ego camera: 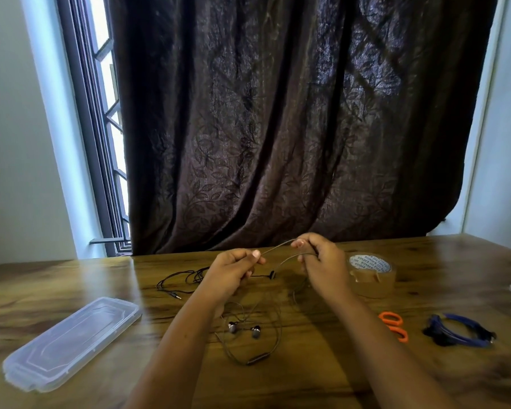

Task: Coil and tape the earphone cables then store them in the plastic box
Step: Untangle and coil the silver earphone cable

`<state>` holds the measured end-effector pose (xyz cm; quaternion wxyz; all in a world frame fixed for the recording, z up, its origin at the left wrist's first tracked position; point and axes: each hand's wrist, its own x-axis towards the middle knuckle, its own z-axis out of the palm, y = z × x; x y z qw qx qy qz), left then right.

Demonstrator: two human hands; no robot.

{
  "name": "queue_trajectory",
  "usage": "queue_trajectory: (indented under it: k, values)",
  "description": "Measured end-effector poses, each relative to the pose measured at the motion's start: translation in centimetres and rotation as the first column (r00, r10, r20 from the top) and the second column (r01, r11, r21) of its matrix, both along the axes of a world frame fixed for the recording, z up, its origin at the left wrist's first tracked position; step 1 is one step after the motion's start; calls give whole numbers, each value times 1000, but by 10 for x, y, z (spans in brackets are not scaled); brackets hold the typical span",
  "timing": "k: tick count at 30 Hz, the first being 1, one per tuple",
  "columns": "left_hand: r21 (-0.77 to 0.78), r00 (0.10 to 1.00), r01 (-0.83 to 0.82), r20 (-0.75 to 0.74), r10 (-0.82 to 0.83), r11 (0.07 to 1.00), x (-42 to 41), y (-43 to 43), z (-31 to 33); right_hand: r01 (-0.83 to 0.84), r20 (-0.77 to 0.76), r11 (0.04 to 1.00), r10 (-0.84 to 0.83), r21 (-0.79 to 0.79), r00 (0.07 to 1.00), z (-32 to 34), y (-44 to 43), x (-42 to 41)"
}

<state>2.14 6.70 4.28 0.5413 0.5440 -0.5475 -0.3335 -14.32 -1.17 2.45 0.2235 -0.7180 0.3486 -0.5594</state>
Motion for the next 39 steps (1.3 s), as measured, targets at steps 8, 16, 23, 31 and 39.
queue_trajectory:
  k: [8, 16, 23, 31, 39]
  values:
    - [-21, 833, 256, -503, -232, 966, 2, 3, 4, 71, -191, 997, -64, 31, 979, -3, 1, 2]
    - [-251, 571, -25, -798, -192, 968, 2, 0, 5, -153, -593, 985, 170, 79, 787, -13, 22, 32]
    - [-258, 690, -89, -713, -128, 962, 5, -2, -2, -184, -695, 982, 106, -38, 712, -11, 27, 28]
    - [-206, 996, -73, -67, 60, 976, 11, -11, -17, -230, -774, 925, -97, -302, 626, -4, 38, 31]
    - [130, 985, 149, 66, -159, 980, 6, -12, -18, -102, -698, 919, -213, -381, 684, 6, 32, 15]
